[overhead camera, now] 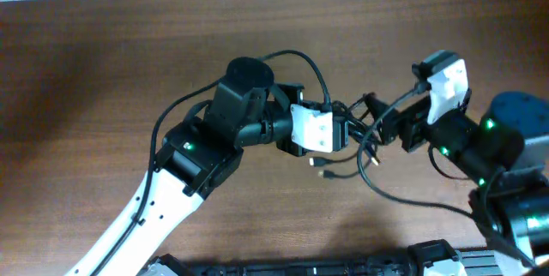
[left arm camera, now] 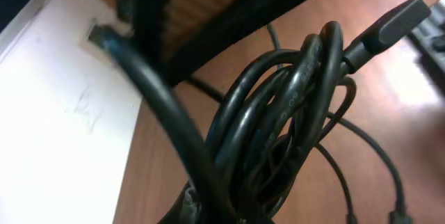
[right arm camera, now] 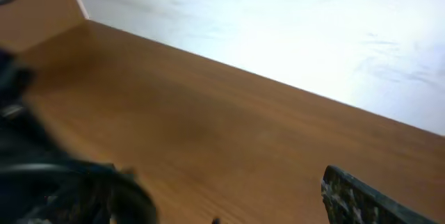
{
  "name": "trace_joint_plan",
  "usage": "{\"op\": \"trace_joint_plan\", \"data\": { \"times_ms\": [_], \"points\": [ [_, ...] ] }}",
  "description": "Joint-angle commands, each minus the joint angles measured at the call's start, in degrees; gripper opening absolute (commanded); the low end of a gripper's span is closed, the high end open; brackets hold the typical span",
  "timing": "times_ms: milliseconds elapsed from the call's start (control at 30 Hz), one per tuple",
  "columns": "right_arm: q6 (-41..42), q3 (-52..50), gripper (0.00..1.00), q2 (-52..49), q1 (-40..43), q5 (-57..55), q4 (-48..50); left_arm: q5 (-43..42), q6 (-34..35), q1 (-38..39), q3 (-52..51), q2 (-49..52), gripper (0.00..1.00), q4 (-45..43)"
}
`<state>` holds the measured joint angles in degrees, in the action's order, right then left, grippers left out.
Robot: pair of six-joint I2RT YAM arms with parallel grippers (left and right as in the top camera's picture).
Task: Untangle cables
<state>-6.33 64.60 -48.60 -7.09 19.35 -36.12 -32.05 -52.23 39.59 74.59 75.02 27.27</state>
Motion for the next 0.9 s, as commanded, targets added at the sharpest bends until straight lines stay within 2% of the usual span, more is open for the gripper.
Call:
{"op": "trace_joint_plan", "data": {
  "times_ms": [0,167,233,333,467,633,867],
  "points": [
    [4.31,0.13,0.9,-1.97,0.42,-9.03,3.54,-11.54,0.35,0.55,0.9,-1.77,0.0,2.4],
    [4.55,0.13,0.91,-6.91,0.44,-10.34,5.7,-20.85,0.35,0.55,0.9,-1.77,0.0,3.56],
    [6.05,0.13,0.91,-8.76,0.44,-15.23,5.86,-21.99,0.37,0.55,0.9,-1.77,0.0,3.91],
    [7.19,0.13,0.91,-9.64,0.44,-21.31,5.92,-22.25,0.66,0.55,0.9,-1.79,0.0,5.2],
    [7.3,0.13,0.91,-9.64,0.44,-25.9,5.97,-22.23,5.66,0.48,0.9,-1.84,0.0,4.96],
    [7.3,0.13,0.91,-9.51,0.42,-23.89,2.23,-20.37,8.28,0.48,0.9,-2.16,0.0,3.82],
    [7.52,0.13,0.91,-3.76,0.44,-13.57,-6.91,13.18,44.28,0.33,0.9,-2.14,0.0,-5.62]
  ]
}}
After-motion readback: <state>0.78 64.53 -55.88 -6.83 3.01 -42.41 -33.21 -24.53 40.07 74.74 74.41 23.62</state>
